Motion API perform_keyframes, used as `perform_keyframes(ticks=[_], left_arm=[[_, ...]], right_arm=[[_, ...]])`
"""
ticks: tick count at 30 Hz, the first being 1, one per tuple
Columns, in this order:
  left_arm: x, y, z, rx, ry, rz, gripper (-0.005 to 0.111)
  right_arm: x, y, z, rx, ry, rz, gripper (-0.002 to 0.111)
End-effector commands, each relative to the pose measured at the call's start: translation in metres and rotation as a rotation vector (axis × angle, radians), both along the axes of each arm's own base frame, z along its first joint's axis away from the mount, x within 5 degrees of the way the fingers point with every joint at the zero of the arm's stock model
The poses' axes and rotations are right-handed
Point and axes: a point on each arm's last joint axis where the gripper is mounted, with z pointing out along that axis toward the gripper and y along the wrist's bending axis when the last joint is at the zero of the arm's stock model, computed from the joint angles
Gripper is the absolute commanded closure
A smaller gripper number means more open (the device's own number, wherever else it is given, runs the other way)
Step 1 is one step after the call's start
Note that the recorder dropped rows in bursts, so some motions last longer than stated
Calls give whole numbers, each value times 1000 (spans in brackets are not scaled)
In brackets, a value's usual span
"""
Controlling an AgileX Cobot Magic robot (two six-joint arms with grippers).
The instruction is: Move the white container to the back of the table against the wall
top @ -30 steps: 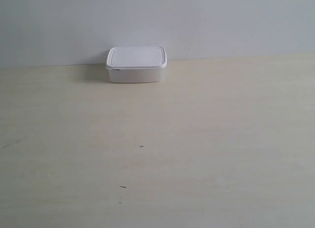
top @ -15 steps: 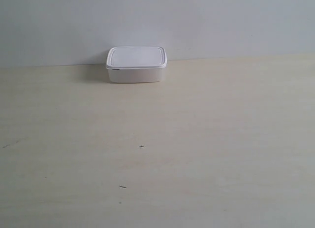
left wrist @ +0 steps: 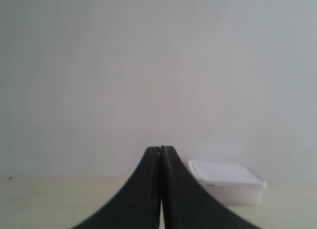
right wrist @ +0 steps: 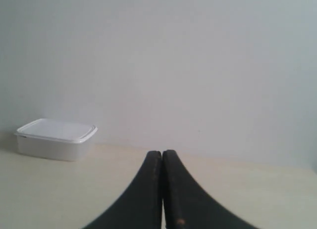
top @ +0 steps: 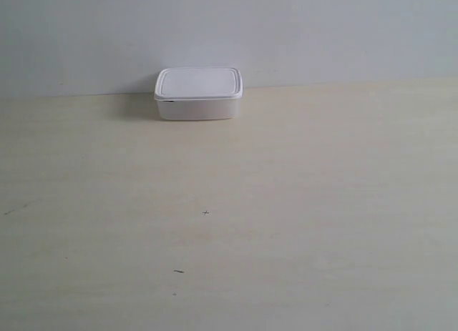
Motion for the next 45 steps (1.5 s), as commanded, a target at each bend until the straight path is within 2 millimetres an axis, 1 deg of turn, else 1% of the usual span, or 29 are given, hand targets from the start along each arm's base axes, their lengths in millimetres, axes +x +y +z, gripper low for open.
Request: perform_keyframes(ticks=[1, 8, 11, 16, 23, 26, 30, 32, 45], left_arm=[[0, -2, -9, 64, 89, -7, 107], [1, -3, -16, 64, 167, -24, 107], [1, -4, -19, 64, 201, -31, 107], [0, -6, -29, 63, 314, -56, 107], [-1, -7, -36, 63, 383, -72, 107], [-1, -7, -37, 63, 395, -74, 107], [-1, -7, -38, 63, 411, -78, 107], [-1, -7, -38, 63, 411, -78, 107], [-2, -8, -41, 63, 439, -84, 107]], right_arm=[[0, 0, -6, -38, 43, -4, 108], [0, 0, -11, -74, 100, -1, 108], [0, 0, -12, -77, 104, -1, 108], [0, 0, -12, -102, 102, -4, 108], [0, 0, -13, -104, 108, -4, 108], [0, 0, -15, -108, 134, -1, 108], [-2, 0, -26, -127, 257, 9, 108], [-2, 0, -29, -131, 284, 12, 108], [-2, 0, -29, -131, 284, 12, 108]])
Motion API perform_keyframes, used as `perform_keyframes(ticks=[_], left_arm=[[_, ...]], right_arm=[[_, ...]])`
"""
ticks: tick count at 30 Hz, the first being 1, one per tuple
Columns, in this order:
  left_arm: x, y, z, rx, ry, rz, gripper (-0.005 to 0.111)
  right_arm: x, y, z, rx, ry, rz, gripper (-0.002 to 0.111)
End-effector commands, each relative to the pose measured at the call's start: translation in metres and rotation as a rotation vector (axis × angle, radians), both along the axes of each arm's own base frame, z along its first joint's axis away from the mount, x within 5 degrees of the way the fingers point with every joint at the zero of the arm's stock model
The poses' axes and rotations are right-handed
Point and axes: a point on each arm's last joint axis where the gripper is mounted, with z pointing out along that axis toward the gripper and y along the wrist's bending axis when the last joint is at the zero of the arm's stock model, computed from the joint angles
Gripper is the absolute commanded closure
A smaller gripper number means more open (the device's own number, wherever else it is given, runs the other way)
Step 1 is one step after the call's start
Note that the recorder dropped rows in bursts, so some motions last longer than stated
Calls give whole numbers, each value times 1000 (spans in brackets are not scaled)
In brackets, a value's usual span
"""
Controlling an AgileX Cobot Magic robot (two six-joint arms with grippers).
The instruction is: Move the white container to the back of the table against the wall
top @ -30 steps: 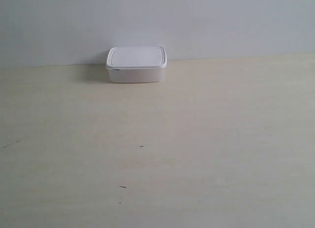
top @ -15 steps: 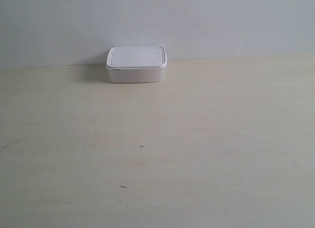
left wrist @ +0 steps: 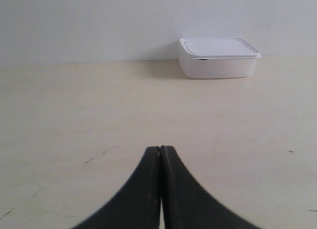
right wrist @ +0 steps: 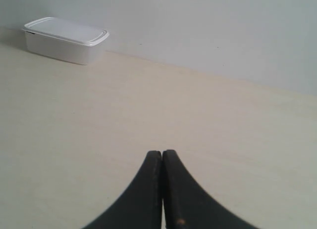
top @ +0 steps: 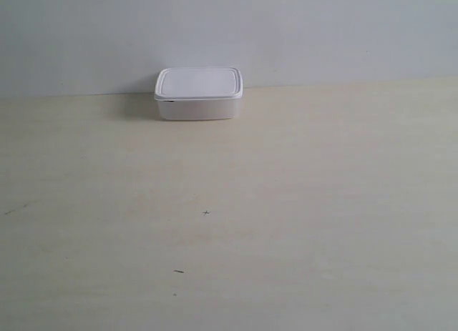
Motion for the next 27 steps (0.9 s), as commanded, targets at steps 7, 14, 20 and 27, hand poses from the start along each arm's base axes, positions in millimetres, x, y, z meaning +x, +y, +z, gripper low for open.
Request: perform_keyframes(ticks=[7, 14, 20, 27], left_arm=[[-2, -1, -3, 3, 38, -7, 107], [-2, -1, -3, 3, 38, -7, 107], [-2, -1, -3, 3, 38, -7, 107], [-2, -1, -3, 3, 38, -7, 107]], right_arm=[[0, -1, -1, -7, -7, -6, 108], [0, -1, -1, -7, -7, -6, 108], [0, -1, -1, -7, -7, -6, 108], [0, -1, -1, -7, -7, -6, 108]])
